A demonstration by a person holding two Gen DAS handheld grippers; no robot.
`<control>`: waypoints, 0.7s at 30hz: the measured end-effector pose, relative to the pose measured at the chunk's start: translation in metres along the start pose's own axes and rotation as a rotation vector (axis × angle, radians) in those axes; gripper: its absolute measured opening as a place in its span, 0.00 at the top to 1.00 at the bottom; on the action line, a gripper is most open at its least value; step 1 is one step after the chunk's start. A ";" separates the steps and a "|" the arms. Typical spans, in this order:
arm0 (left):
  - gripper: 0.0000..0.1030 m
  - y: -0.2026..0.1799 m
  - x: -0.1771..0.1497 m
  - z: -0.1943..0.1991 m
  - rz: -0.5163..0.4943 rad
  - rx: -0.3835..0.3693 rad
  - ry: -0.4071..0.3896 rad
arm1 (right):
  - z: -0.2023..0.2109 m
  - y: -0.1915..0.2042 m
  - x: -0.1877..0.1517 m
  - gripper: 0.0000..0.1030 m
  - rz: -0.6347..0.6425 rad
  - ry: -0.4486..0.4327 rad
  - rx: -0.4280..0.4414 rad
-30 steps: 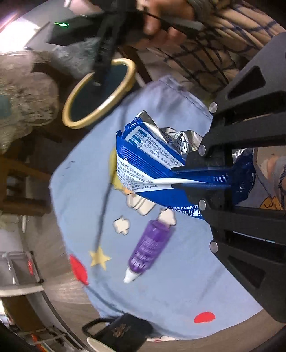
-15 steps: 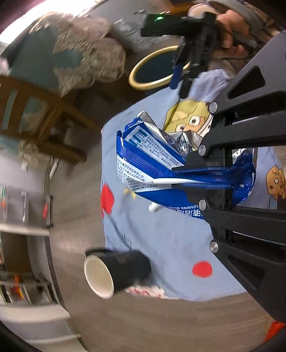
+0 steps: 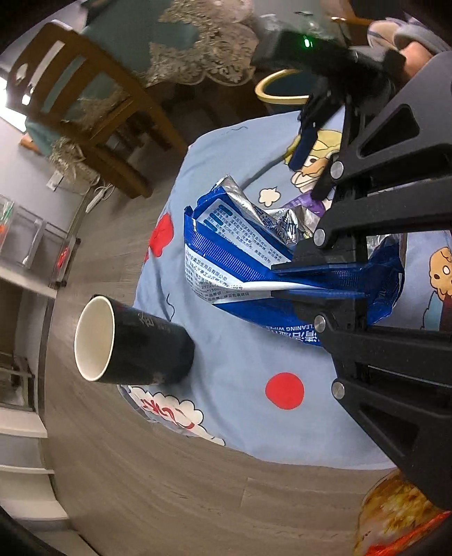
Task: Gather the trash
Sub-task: 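Grasp the purple spray bottle with the right tool while the left tool holds the wrapper, then carry the wrapper and spray bottle over the bin and open both tools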
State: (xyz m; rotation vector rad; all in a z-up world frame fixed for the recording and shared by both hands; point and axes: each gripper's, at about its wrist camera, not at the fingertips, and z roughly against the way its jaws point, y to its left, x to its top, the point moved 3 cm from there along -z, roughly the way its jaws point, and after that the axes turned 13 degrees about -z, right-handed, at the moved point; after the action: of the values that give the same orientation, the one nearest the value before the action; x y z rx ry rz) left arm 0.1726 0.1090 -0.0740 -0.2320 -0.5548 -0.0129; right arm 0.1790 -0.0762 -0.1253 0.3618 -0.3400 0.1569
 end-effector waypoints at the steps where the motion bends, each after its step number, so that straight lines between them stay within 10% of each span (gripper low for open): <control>1: 0.93 0.000 0.000 -0.001 0.002 0.001 -0.001 | -0.007 0.006 0.003 0.38 0.015 0.008 -0.007; 8: 0.93 0.011 -0.004 -0.014 0.030 0.026 0.035 | -0.039 0.030 0.012 0.38 0.110 0.043 -0.057; 14: 0.93 0.012 -0.005 -0.019 0.033 0.028 0.038 | -0.045 0.026 0.008 0.67 0.125 0.038 -0.078; 21: 0.93 -0.003 -0.001 -0.022 0.002 0.005 0.035 | -0.011 -0.008 -0.004 0.68 0.021 0.002 -0.021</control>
State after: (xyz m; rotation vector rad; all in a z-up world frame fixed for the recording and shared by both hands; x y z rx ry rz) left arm 0.1831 0.1008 -0.0918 -0.2271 -0.5201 -0.0133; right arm 0.1804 -0.0796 -0.1386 0.3376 -0.3436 0.1741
